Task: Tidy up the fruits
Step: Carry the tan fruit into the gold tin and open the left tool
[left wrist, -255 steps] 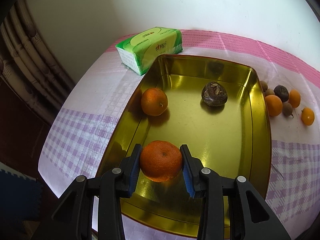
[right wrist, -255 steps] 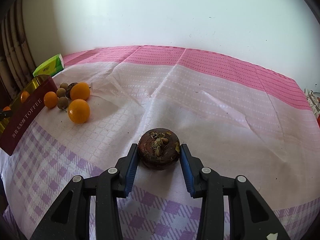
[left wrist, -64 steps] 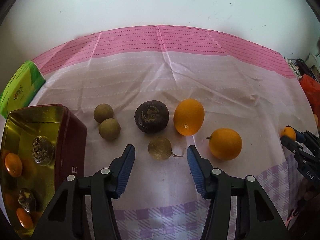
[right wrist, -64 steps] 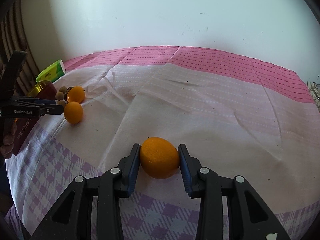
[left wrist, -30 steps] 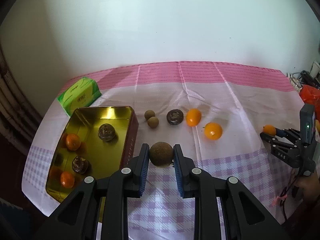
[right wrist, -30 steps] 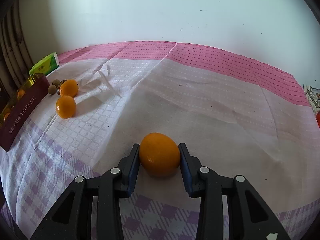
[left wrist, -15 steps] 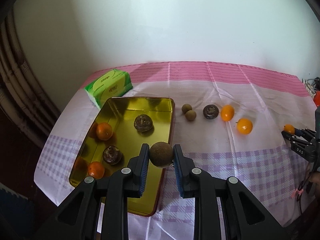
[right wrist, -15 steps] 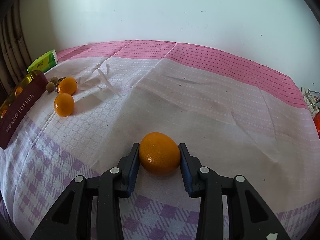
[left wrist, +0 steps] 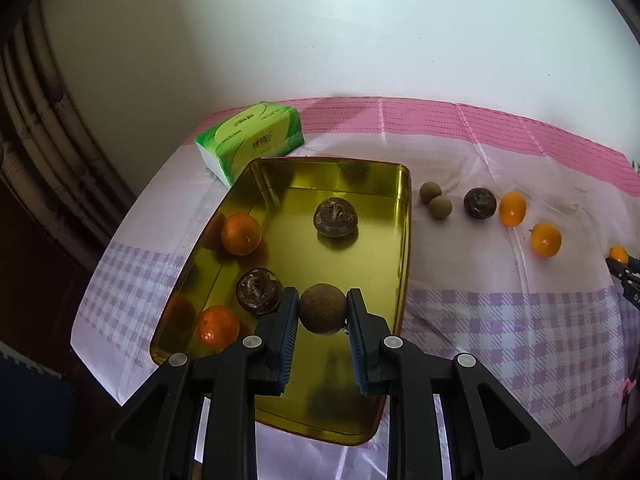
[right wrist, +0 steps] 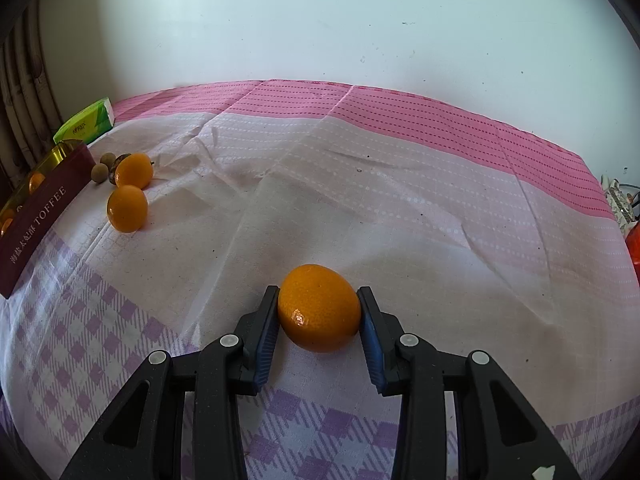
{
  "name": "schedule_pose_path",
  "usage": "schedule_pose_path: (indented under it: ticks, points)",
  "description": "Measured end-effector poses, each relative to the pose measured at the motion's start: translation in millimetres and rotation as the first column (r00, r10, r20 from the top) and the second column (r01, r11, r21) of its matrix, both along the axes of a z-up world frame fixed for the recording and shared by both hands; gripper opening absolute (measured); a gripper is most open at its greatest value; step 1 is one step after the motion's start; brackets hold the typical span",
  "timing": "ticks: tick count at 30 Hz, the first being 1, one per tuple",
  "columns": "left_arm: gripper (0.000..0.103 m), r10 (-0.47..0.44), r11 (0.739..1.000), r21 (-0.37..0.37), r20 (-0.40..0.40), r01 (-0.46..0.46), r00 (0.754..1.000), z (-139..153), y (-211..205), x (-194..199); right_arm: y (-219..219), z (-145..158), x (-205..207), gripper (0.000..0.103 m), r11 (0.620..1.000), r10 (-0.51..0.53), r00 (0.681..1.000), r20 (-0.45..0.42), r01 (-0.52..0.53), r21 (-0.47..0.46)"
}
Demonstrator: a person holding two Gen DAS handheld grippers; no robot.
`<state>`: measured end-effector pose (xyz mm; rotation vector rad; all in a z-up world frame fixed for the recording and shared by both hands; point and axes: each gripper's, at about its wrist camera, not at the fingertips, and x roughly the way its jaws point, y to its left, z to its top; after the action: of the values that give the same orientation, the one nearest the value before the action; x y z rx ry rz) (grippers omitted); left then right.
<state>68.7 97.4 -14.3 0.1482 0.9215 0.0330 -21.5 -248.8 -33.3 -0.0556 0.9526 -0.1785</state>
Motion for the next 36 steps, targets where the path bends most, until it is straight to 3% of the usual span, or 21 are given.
schedule_pose_path:
  ticks: [7,13,19,36]
  points:
    - [0.025,-0.02,0.999,-0.03,-0.052,0.019,0.998,-17,22,11,0,0,0,0.035,1.0,0.0,1.0,0.0,0.0,0.001]
    - [0.025,-0.057,0.998,0.002,-0.053,0.057,0.997,-25,43,15,0,0,0,0.035,1.0,0.0,1.0,0.0,0.0,0.001]
    - [0.025,-0.053,0.998,-0.027,-0.067,0.052,0.996,-31,62,20,0,0,0,0.035,1.0,0.0,1.0,0.0,0.0,0.001]
    - [0.025,-0.084,0.996,0.004,-0.144,0.085,0.986,-54,55,21,-1,0,0,0.035,1.0,0.0,1.0,-0.001,0.0,0.002]
